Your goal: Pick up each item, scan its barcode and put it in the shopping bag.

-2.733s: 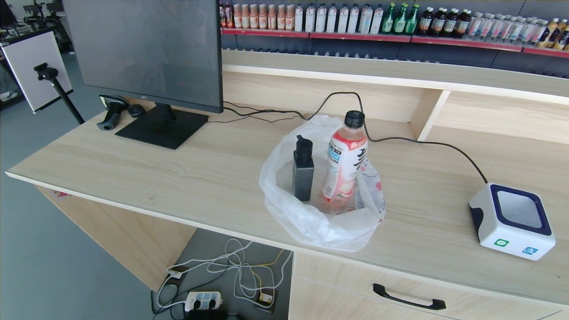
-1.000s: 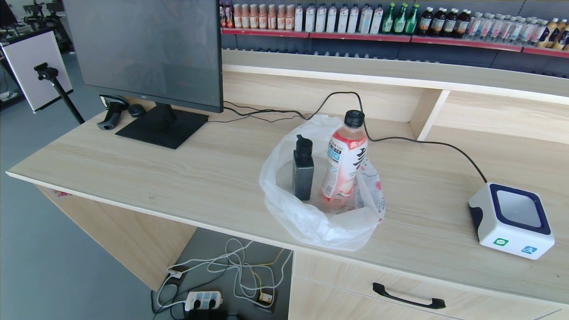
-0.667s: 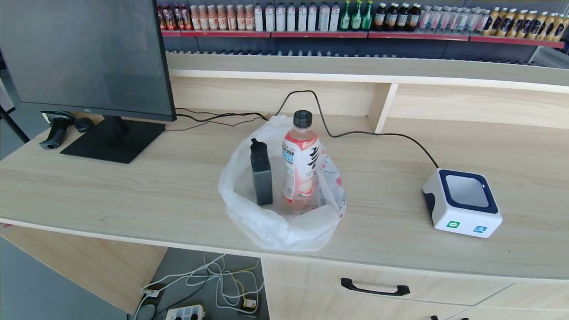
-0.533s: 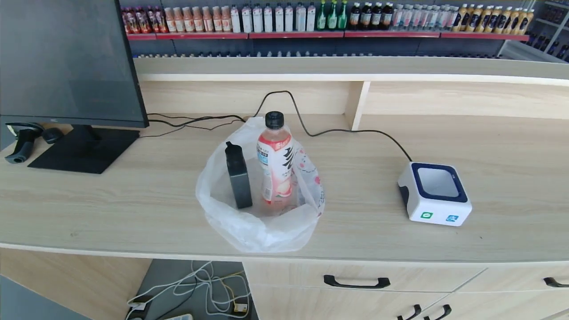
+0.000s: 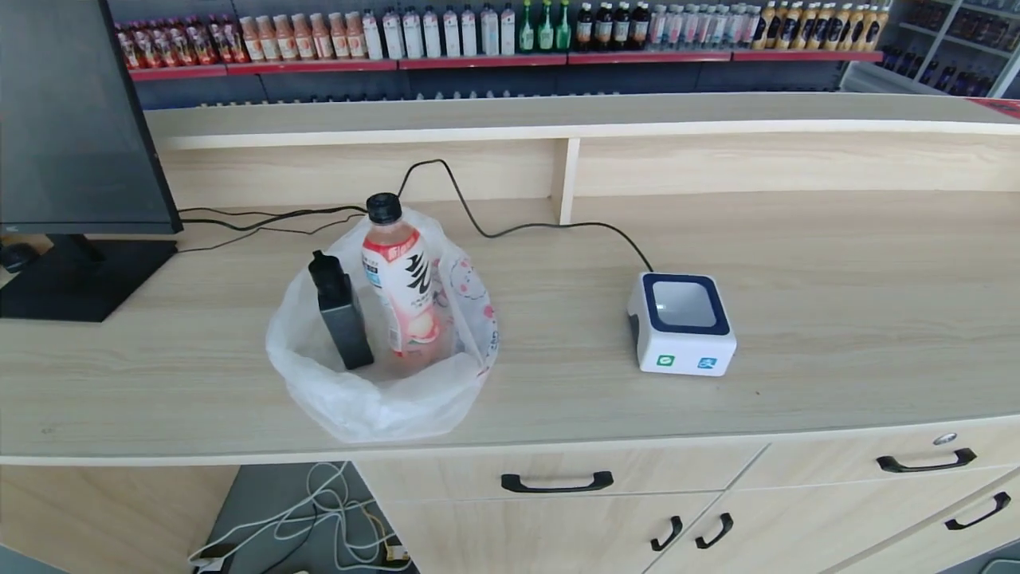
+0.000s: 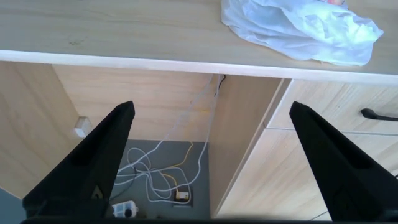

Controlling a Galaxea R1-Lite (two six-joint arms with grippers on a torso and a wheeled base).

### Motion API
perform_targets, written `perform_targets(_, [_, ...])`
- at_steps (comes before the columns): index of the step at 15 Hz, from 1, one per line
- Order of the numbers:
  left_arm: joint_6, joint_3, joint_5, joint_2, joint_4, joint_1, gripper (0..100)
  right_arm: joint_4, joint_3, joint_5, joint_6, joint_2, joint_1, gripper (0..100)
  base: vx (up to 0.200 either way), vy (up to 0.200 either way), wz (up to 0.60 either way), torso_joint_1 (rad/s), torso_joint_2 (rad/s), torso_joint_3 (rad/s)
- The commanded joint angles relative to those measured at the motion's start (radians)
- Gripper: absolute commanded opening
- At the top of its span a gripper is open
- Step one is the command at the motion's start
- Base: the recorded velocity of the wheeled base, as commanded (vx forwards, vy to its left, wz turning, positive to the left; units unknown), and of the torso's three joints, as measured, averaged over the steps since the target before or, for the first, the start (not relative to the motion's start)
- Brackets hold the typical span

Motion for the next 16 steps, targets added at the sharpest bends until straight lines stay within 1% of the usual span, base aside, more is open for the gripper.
perform_targets(1, [0.0,0.0,0.0,0.002,-0.001,0.0,100,0.0,-0.001,0.0,0.0,0.0,0.0,100,0.0,-0.2,0.0,0.007,0.01,0.002])
perform_targets(16, [0.0,0.0,0.0,0.002,-0.001,0.0,100,0.0,-0.001,0.0,0.003,0.0,0.0,100,0.0,-0.2,0.0,0.002,0.0,0.002])
